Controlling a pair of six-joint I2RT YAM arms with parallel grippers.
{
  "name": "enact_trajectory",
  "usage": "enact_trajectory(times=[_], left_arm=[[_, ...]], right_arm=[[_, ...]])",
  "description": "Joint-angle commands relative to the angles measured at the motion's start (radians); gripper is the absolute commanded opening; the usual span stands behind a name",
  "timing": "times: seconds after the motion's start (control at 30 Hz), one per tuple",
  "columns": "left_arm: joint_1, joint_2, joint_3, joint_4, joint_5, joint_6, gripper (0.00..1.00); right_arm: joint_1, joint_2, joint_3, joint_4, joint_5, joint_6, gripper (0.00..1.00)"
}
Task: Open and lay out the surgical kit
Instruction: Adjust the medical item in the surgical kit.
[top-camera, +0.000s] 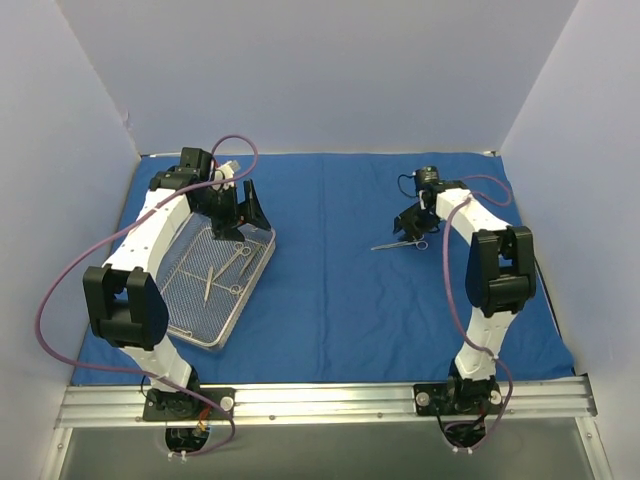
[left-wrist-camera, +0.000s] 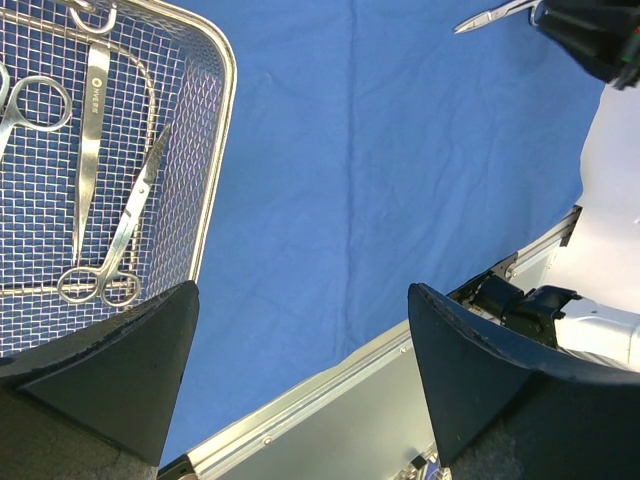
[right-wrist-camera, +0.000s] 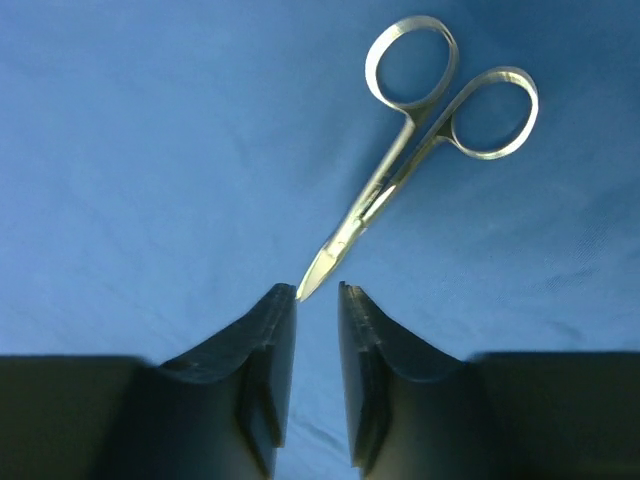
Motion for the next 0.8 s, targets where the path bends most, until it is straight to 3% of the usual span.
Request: enact_trajectory(times=[0.0,0.37,0.77], left_arm=[[0.009,-0.010,0.012,0.023,0.018,0.004,0.94],[0.042,-0.009,-0.015,0.032,0.049,0.007,0.94],[0.079,0.014,-0.006,0.014,0.063,0.017,0.94]], right_arm=[[0.014,0.040,0.050,-0.135,0.087,0.117,0.21],[0.020,0.105,0.082,-0.188,0.146,0.169,0.30],[0.027,0.180,0.129,-0.166,0.127,0.215,0.30]])
